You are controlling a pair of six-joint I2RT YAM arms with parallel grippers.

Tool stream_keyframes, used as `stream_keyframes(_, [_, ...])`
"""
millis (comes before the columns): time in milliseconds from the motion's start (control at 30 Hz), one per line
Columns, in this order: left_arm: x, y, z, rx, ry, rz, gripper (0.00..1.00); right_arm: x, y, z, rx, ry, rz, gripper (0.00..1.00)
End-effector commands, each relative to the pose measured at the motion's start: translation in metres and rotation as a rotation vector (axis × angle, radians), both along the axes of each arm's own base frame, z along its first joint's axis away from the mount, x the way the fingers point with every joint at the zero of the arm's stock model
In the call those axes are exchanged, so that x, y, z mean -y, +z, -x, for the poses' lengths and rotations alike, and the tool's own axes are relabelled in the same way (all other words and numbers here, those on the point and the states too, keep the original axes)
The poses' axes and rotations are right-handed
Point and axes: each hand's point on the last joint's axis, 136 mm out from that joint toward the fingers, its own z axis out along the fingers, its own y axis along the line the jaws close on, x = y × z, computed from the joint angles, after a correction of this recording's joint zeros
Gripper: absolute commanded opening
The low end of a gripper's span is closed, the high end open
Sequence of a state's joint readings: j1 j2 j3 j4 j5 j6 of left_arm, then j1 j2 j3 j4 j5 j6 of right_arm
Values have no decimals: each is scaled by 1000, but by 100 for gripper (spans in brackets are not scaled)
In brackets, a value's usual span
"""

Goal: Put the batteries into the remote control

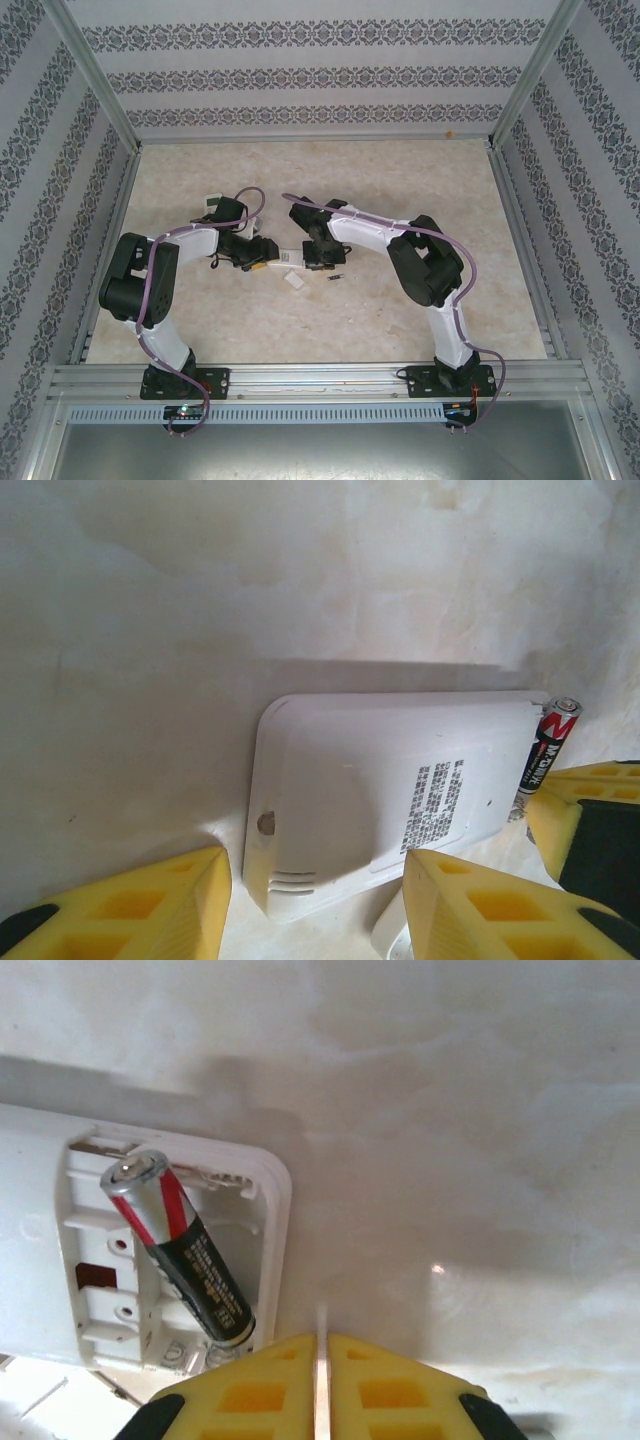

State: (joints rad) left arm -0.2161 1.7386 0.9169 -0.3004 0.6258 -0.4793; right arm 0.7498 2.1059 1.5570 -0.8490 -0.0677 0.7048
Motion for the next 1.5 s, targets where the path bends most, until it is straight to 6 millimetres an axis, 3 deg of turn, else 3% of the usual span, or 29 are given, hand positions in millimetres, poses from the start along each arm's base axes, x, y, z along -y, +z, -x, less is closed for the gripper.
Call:
stream_keyframes(0, [6,-1,-3,9,-9,10,50,3,30,-13,43,8,9,16])
stream_keyframes(200, [6,1,-3,13,-12,8,50,-10,44,-35,88,17,-24,21])
stream_keyframes(433, [6,1,-3,14,-15,5,50,-16,33,-48,79,24,-11,26])
stream_keyframes(667, [6,1,-4,14,-18,3,50,-17,18,-43,42,29,-7,24])
stream_keyframes(1467, [5,-2,-2,5,-18,1,50,-20,-3,-34,-4,22,-25,19])
